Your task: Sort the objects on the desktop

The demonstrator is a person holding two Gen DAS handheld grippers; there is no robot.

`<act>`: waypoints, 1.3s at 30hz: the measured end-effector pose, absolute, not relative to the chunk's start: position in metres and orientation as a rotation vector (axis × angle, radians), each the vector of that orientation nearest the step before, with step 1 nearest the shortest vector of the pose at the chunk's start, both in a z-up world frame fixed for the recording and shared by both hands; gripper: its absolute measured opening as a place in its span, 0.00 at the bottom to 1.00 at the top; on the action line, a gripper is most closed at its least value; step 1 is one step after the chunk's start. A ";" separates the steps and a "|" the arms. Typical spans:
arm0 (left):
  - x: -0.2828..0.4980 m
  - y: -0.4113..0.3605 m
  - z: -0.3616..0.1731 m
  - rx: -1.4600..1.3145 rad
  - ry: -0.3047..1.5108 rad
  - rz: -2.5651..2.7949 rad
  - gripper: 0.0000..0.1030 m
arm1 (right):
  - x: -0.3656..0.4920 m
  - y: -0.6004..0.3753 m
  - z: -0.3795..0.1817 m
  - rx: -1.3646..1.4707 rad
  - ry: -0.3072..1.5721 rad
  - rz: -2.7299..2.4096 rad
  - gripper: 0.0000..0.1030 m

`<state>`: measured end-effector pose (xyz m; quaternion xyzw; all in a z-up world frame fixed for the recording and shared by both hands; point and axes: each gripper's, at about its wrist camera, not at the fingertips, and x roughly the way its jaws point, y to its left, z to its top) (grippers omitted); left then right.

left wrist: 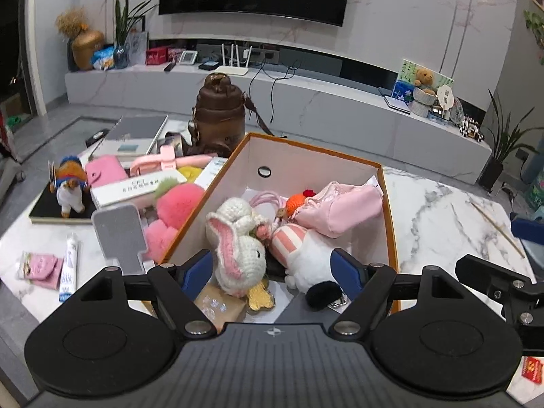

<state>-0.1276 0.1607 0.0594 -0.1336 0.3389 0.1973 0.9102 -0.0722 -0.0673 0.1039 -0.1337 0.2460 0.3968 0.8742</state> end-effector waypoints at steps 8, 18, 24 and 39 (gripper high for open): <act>-0.137 0.154 0.063 -0.244 0.667 0.444 0.87 | -0.083 -0.059 0.095 -0.258 0.509 0.786 0.99; -0.135 0.154 0.054 -0.215 0.725 0.500 0.89 | -0.081 -0.038 0.084 -0.244 0.546 0.721 0.99; -0.135 0.158 0.052 -0.230 0.747 0.525 0.90 | -0.081 -0.029 0.078 -0.249 0.568 0.703 0.99; -0.135 0.161 0.051 -0.247 0.764 0.535 0.90 | -0.081 -0.024 0.074 -0.259 0.582 0.682 0.99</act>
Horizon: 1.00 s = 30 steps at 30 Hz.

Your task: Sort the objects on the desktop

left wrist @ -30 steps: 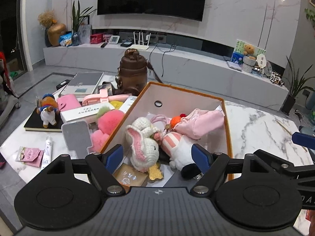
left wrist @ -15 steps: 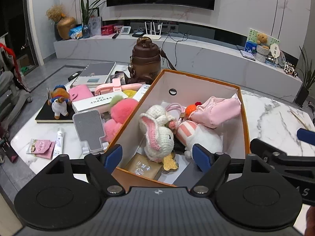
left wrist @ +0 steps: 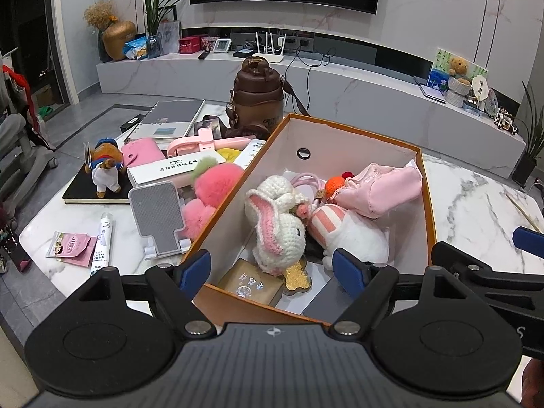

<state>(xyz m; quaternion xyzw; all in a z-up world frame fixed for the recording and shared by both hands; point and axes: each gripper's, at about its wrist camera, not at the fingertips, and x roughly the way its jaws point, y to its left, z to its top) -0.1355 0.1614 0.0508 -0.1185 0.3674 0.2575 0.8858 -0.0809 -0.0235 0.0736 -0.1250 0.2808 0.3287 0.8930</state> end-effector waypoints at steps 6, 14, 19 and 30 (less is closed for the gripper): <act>-0.135 0.161 0.050 -0.242 0.765 0.532 0.90 | -0.081 -0.025 0.074 -0.262 0.584 0.676 0.99; -0.134 0.159 0.049 -0.225 0.767 0.530 0.90 | -0.081 -0.026 0.075 -0.259 0.585 0.669 0.99; -0.133 0.158 0.049 -0.223 0.770 0.531 0.90 | -0.081 -0.026 0.074 -0.260 0.584 0.669 0.99; -0.134 0.157 0.049 -0.211 0.769 0.532 0.90 | -0.083 -0.027 0.074 -0.258 0.589 0.662 0.99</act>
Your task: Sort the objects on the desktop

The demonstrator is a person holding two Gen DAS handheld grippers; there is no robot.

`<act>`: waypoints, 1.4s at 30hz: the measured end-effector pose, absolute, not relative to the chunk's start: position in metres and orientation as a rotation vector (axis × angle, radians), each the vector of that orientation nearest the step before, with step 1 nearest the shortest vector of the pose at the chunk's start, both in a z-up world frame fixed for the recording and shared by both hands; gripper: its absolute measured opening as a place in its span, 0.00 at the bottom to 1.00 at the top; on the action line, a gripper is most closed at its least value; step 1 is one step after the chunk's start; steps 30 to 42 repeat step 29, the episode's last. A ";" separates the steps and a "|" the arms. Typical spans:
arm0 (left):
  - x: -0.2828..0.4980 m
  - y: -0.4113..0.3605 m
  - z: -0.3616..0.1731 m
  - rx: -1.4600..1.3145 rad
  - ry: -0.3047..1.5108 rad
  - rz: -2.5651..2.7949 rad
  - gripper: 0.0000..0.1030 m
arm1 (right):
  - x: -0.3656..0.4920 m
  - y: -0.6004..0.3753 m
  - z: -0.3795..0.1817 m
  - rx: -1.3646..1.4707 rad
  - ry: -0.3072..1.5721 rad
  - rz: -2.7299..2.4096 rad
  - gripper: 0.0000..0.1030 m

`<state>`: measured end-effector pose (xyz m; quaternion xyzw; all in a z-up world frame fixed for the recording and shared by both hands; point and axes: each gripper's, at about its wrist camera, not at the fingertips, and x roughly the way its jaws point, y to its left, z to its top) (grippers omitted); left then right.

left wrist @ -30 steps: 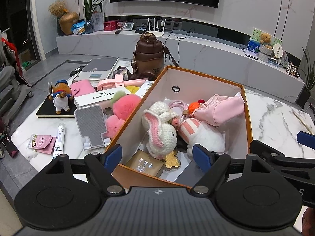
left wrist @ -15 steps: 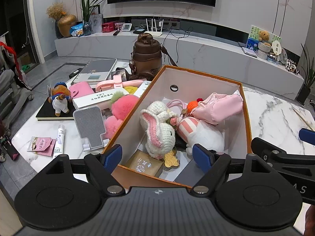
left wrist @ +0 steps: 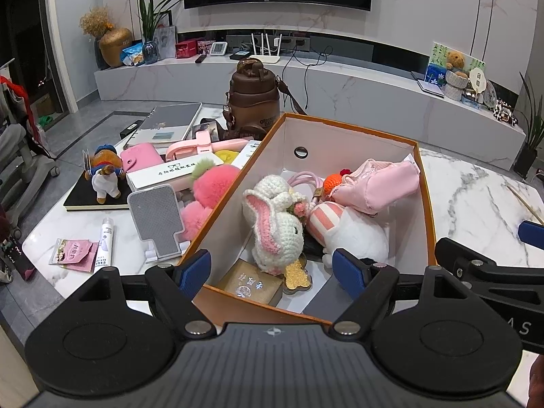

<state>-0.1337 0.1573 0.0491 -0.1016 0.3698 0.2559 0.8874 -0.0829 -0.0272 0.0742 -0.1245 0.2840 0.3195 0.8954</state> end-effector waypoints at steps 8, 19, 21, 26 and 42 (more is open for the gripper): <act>-0.134 0.157 0.050 -0.213 0.768 0.531 0.90 | -0.085 -0.026 0.074 -0.260 0.592 0.659 0.99; -0.134 0.157 0.050 -0.211 0.768 0.531 0.90 | -0.086 -0.026 0.074 -0.260 0.592 0.655 0.99; -0.134 0.157 0.050 -0.212 0.768 0.532 0.90 | -0.086 -0.026 0.074 -0.260 0.594 0.655 0.99; -0.135 0.157 0.051 -0.206 0.763 0.532 0.90 | -0.086 -0.027 0.074 -0.259 0.594 0.655 0.99; -0.135 0.156 0.052 -0.203 0.761 0.530 0.90 | -0.086 -0.027 0.074 -0.258 0.594 0.656 0.99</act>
